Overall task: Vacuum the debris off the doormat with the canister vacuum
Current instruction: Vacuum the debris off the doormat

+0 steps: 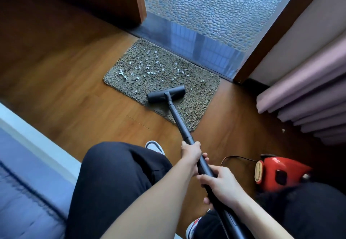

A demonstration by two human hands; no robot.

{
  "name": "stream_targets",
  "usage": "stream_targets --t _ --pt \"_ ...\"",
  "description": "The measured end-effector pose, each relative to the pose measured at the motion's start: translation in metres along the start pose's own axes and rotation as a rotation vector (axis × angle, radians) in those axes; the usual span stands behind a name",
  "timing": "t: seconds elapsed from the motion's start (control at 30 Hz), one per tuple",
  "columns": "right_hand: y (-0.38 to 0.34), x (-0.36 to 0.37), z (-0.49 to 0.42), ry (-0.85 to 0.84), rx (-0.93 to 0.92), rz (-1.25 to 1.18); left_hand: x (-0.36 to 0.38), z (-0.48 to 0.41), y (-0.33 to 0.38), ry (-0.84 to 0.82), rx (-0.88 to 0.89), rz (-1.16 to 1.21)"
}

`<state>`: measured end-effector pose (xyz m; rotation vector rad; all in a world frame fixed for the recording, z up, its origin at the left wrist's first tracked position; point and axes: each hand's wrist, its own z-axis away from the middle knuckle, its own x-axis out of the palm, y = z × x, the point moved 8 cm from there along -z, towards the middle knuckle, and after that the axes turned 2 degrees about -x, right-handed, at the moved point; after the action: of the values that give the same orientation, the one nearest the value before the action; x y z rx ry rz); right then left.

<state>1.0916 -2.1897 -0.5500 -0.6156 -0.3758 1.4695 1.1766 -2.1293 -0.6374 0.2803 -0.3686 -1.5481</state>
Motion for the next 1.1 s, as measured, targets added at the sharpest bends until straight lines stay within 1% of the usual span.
stream_targets --t 0.13,0.27,0.5,0.7,0.87,1.1 --pt "0.001 0.01 0.002 -0.022 -0.03 0.072 -0.016 0.001 -0.003 0.019 0.021 0.055" --pt "-0.008 0.038 -0.011 -0.066 -0.063 0.138 -0.05 -0.01 0.006 0.072 0.04 0.099" --pt "-0.039 0.073 -0.047 -0.089 -0.071 0.178 -0.088 -0.035 0.045 0.123 0.069 0.162" --pt "-0.07 0.085 -0.079 -0.104 -0.078 0.115 -0.099 -0.054 0.085 0.149 0.072 0.157" --pt "-0.093 0.092 -0.104 -0.121 -0.073 0.08 -0.102 -0.073 0.122 0.179 0.116 0.127" --pt "-0.138 0.109 -0.138 -0.156 -0.102 0.008 -0.113 -0.103 0.174 0.186 0.133 0.088"
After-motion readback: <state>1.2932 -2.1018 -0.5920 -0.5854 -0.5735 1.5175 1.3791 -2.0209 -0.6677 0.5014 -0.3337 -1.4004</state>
